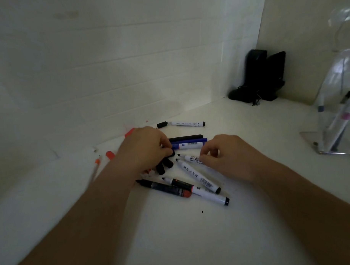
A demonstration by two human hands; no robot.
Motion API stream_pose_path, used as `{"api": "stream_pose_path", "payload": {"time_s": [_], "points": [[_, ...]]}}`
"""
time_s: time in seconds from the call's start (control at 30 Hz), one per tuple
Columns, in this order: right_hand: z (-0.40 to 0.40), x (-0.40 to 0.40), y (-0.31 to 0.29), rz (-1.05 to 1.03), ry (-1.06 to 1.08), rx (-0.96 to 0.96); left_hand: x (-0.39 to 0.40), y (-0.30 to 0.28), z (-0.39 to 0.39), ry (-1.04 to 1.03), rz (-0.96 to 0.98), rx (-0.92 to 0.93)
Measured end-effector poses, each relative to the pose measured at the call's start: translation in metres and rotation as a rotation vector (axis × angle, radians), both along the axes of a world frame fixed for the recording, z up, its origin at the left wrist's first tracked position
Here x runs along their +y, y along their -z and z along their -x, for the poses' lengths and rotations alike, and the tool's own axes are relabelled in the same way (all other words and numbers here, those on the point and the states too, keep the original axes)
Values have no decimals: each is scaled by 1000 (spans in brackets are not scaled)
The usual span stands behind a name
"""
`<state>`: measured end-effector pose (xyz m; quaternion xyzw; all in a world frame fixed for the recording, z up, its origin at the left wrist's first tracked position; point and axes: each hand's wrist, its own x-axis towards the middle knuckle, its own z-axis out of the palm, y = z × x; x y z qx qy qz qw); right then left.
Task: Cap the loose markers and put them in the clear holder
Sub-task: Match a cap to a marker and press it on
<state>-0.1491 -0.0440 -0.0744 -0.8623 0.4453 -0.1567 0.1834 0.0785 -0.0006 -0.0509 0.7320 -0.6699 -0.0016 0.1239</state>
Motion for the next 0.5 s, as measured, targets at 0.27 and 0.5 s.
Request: {"api": "stream_pose_path", "payload": {"time_s": [0.27,0.5], "points": [[5,1,2,32,-55,21,-2,1,7,1,-88,41],[5,-9,4,-13,67,-117,-3,3,10,-31,87,201]]}}
